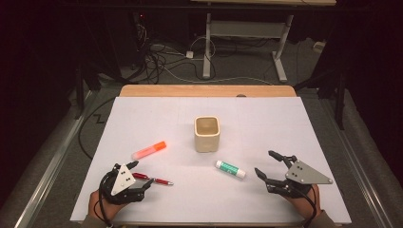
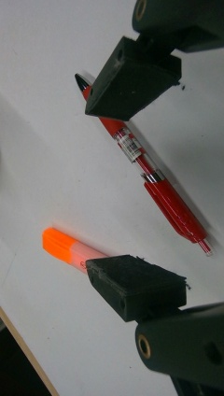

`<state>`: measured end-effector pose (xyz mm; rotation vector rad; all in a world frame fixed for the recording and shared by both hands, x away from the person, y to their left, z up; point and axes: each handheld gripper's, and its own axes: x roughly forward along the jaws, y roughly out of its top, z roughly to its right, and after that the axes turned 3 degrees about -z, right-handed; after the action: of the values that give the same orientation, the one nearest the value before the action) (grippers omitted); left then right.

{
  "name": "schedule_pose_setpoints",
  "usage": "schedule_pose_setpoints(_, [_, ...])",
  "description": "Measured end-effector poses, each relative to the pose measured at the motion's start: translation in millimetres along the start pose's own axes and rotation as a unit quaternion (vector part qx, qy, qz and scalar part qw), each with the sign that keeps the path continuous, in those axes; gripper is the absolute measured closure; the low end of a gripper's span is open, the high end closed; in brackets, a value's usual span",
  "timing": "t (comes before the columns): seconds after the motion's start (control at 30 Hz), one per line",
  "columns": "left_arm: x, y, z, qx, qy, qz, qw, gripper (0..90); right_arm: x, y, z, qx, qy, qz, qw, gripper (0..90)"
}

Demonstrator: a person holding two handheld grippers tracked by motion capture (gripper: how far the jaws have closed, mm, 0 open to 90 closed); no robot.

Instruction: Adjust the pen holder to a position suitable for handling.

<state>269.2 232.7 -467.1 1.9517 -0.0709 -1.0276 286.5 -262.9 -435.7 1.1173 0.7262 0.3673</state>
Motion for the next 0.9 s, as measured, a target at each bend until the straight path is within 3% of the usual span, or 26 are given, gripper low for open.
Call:
schedule_pose_setpoints(0.1, [0.4, 1.1, 0.8, 0.003, 0.000, -0.001, 1.0000, 21.9, -5.0, -9.6, -3.2, -0.012, -0.016, -0.009, 0.9997, 28.1])
schedule_pose_setpoints(0.43, [4.7, 3.1, 0.0, 0.004, -0.003, -0.003, 1.0000, 21.9, -15.7, -23.7, -5.8, -0.016, -0.026, -0.026, 0.9992, 27.5])
schedule_pose_setpoints(0.9, [4.0, 2.0, 0.3, 0.006, -0.003, -0.014, 0.9999, 21.9, -10.1, -25.1, -2.0, -0.012, -0.005, -0.037, 0.9992, 25.4])
